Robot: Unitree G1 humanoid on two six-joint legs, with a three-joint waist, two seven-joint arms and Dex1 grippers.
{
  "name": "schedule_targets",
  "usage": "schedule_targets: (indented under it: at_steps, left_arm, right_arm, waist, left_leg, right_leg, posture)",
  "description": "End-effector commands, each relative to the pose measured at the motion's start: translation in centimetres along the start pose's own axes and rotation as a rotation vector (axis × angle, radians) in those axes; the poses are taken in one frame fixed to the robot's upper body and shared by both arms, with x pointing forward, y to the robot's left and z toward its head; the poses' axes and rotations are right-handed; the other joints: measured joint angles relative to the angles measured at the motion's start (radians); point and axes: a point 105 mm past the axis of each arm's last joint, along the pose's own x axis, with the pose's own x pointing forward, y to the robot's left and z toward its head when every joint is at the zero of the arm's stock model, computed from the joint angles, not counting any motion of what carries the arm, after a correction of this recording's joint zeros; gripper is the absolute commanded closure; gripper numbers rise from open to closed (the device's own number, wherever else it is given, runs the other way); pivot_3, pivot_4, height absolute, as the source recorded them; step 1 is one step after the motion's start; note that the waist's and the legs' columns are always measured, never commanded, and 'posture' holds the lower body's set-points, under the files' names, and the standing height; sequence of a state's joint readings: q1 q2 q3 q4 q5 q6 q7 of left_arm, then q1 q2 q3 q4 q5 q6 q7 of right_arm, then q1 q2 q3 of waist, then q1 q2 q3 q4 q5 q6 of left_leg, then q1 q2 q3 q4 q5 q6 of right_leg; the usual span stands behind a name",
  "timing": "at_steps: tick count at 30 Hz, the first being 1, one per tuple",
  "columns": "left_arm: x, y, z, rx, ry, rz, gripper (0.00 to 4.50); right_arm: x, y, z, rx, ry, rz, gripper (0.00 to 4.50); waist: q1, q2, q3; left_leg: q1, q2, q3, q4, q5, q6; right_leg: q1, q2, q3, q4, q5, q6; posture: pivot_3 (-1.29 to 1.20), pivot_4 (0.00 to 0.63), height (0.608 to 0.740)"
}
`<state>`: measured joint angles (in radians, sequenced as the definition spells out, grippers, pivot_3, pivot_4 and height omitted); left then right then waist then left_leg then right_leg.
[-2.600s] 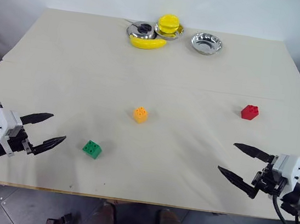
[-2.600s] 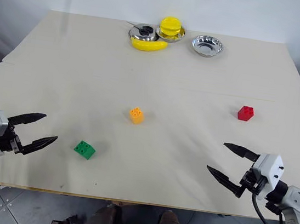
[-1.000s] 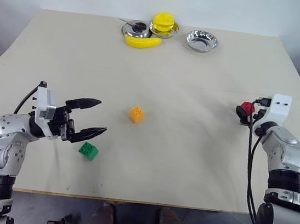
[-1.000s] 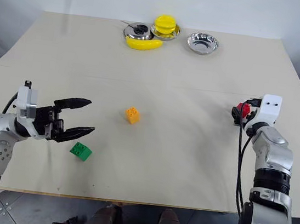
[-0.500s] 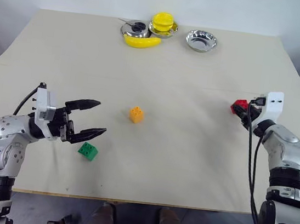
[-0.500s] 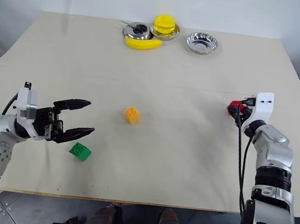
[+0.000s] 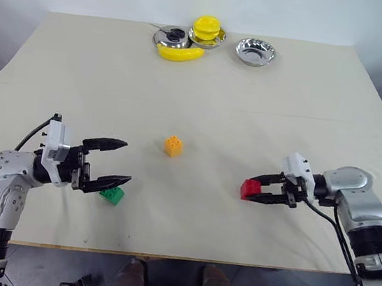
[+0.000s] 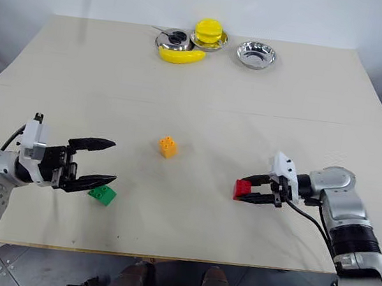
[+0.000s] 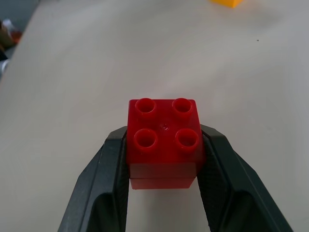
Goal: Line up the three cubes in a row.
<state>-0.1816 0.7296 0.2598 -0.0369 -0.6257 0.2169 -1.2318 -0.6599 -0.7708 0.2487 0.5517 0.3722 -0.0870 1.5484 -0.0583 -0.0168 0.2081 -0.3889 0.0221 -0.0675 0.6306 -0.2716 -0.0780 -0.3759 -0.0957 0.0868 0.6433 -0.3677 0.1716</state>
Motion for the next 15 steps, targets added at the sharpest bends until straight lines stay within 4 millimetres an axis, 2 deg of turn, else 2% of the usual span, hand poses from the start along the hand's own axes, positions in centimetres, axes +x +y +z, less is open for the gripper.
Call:
schedule_targets:
  at_steps: [1,3,6,12,15]
  left_arm:
    - [-0.4,-0.2,1.4,0.047,-0.001,0.003,0.00]
    - [-0.4,-0.2,1.6,0.045,0.001,0.008,0.00]
    - [-0.5,-0.2,1.6,0.042,0.005,0.011,0.00]
    - [-0.5,0.0,2.0,0.048,0.008,0.012,0.00]
    - [-0.8,0.1,2.3,0.052,0.016,0.014,0.00]
  right_arm:
    - [-0.3,-0.8,0.7,-0.057,-0.024,0.020,3.01]
    - [-0.4,-1.7,1.1,-0.069,-0.038,-0.005,3.01]
    - [-0.3,-2.1,0.9,-0.088,-0.013,-0.002,3.01]
    - [0.4,-1.2,-0.7,-0.105,0.048,0.050,3.01]
    - [0.7,-0.9,-0.5,-0.105,0.037,0.076,3.01]
  waist:
    - [0.000,0.000,0.000]
    - [0.000,0.000,0.000]
    - [0.000,0.000,0.000]
    - [0.001,0.000,0.000]
    - [0.000,0.000,0.000]
  left_leg:
    - [0.000,0.000,0.000,0.000,0.000,0.000]
    - [0.000,0.000,0.000,0.000,0.000,0.000]
    - [0.000,0.000,0.000,0.000,0.000,0.000]
    - [0.000,0.000,0.000,0.000,0.000,0.000]
    - [0.000,0.000,0.000,0.000,0.000,0.000]
  right_leg:
    - [0.000,0.000,0.000,0.000,0.000,0.000]
    - [0.000,0.000,0.000,0.000,0.000,0.000]
    - [0.000,0.000,0.000,0.000,0.000,0.000]
    - [0.000,0.000,0.000,0.000,0.000,0.000]
    - [0.000,0.000,0.000,0.000,0.000,0.000]
  posture:
    - [0.00,0.150,0.740]
    - [0.00,0.150,0.740]
    - [0.00,0.150,0.740]
    - [0.00,0.150,0.740]
    - [0.00,0.150,0.740]
